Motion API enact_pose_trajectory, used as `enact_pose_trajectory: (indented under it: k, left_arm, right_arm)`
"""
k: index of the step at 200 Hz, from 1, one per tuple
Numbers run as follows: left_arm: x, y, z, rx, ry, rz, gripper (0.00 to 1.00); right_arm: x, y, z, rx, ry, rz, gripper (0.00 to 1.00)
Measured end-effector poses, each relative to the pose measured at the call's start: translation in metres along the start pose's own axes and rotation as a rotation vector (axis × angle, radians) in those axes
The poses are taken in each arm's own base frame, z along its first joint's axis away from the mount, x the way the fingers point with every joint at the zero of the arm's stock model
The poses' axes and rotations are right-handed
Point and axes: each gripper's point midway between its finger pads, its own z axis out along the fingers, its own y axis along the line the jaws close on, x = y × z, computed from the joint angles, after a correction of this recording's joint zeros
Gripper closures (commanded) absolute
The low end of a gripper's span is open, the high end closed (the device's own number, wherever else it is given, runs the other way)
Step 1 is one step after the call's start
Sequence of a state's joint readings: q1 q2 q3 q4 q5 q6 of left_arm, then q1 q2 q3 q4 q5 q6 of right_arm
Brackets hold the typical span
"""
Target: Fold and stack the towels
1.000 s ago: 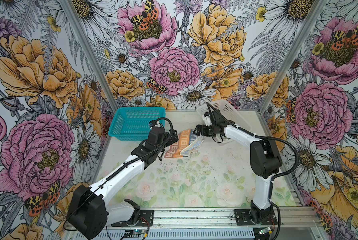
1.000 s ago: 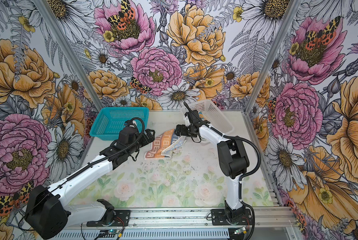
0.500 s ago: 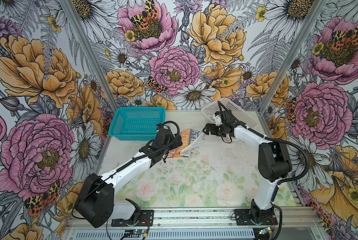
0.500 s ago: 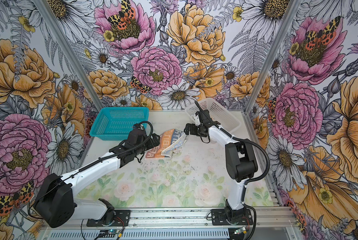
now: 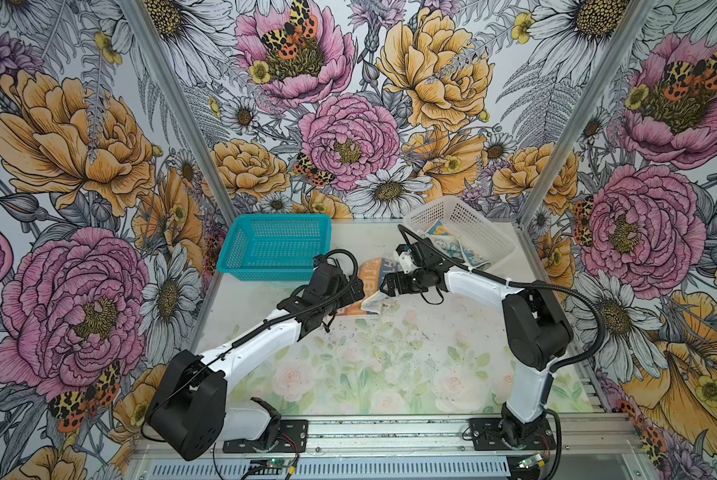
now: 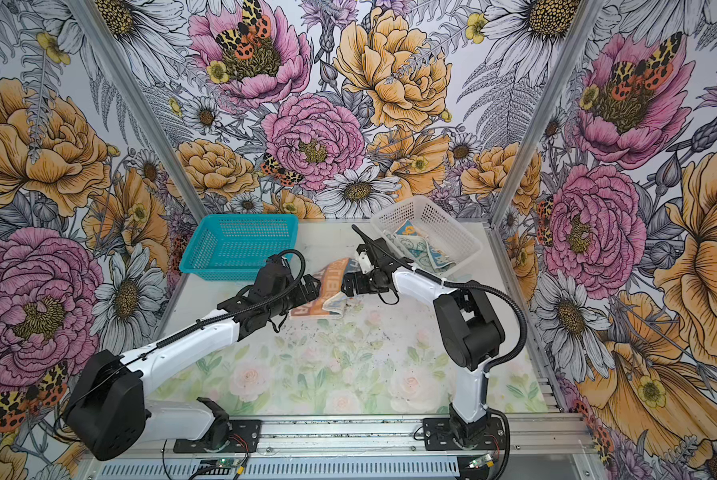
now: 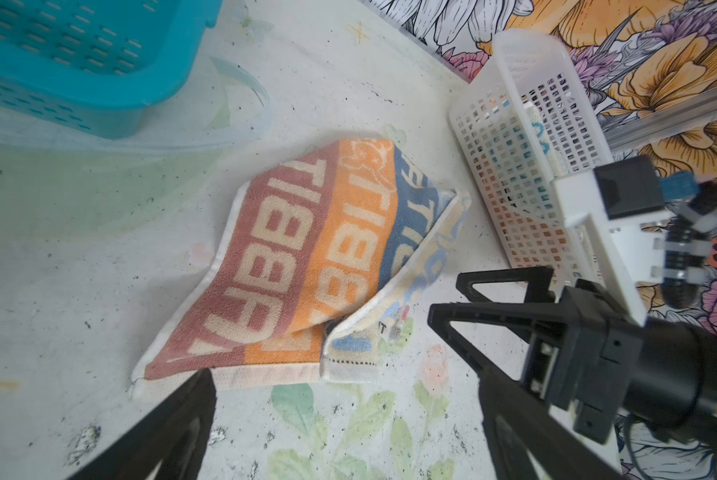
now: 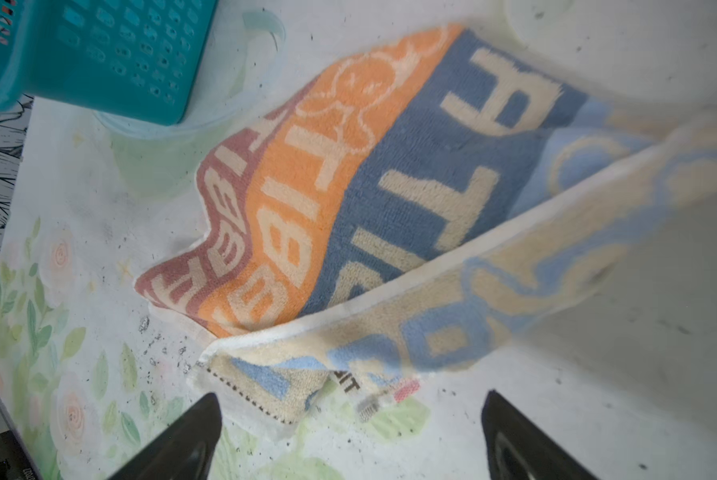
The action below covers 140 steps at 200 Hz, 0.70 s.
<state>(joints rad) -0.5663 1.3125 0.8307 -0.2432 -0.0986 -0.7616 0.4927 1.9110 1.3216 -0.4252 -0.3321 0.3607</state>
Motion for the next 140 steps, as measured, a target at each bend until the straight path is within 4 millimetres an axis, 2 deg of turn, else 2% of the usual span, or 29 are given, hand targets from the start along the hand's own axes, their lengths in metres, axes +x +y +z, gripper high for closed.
enact_pose_trajectory:
  k: [36,47,65,91,109,124,140]
  left_arm:
    - [0.008,0.005,0.000,-0.002,0.023,-0.016,0.01]
    - [0.011,0.004,0.000,-0.001,0.032,-0.020,0.01]
    - [0.020,0.004,0.006,-0.004,0.057,-0.016,0.01]
    - [0.040,0.008,0.023,-0.034,0.127,-0.012,0.01]
    - [0.052,0.012,0.035,-0.057,0.173,-0.006,0.01]
    - [0.057,0.014,0.043,-0.069,0.194,-0.006,0.01]
    - [0.058,0.014,0.047,-0.074,0.202,-0.005,0.01]
  right_arm:
    - [0.010,-0.016,0.023,0.065,0.041,0.019,0.31]
    - [0.011,-0.021,0.025,0.085,0.040,0.028,0.40]
    - [0.009,-0.025,0.025,0.109,0.033,0.022,0.59]
    - [0.016,-0.032,0.025,0.139,0.034,0.025,0.72]
    - [0.031,-0.038,0.024,0.157,0.057,0.034,0.71]
    - [0.041,-0.040,0.018,0.168,0.069,0.041,0.63]
    - [0.042,-0.038,0.007,0.173,0.061,0.033,0.50]
